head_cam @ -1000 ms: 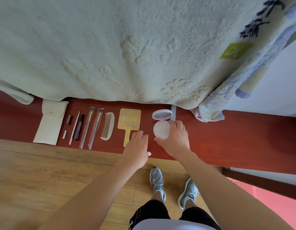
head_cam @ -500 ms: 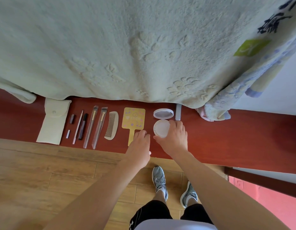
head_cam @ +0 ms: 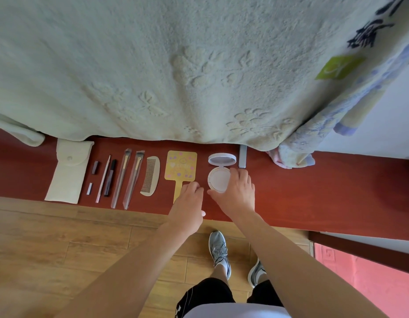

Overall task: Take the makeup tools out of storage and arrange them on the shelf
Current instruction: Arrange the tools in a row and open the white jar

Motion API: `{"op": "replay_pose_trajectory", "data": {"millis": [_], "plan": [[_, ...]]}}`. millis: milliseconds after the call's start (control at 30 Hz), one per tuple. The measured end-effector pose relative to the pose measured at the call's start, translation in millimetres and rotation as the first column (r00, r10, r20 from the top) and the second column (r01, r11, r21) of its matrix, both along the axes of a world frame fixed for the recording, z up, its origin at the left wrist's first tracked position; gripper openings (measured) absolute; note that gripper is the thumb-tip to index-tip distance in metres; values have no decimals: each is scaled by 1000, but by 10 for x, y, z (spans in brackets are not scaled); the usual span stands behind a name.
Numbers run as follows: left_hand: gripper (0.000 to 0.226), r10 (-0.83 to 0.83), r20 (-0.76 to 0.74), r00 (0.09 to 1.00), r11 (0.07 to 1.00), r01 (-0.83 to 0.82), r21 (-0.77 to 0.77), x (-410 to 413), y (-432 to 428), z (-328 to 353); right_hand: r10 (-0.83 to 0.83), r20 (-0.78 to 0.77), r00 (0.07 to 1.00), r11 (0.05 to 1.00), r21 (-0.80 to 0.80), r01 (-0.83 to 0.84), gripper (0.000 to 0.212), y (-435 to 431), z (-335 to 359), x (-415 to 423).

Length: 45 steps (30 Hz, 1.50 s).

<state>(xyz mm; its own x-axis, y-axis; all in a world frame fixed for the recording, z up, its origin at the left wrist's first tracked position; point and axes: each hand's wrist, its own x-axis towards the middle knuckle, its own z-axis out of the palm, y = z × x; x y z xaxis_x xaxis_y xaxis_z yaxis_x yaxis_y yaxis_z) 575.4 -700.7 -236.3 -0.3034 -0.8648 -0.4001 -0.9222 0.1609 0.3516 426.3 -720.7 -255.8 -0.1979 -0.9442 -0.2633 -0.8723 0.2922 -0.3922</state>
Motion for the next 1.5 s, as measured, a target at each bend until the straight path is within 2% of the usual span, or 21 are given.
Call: {"op": "replay_pose_trajectory", "data": {"millis": [167, 367, 633, 1500], "plan": [[66, -7, 2, 1000, 1000, 7, -2, 8, 1, -10, 63, 29, 998, 998, 24, -64, 94, 9, 13, -128], [65, -20, 4, 1000, 1000, 20, -3, 25, -10, -27, 198, 114, 974, 978, 50, -205, 84, -55, 24, -335], [71, -12, -8, 1000, 1000, 12, -1, 68, -17, -46, 181, 111, 977, 983, -3, -181, 78, -28, -7, -316], [72, 19, -73, 997, 1000, -20, -13, 136, -31, -93, 170, 118, 978, 984, 40, -176, 81, -33, 12, -315]]}}
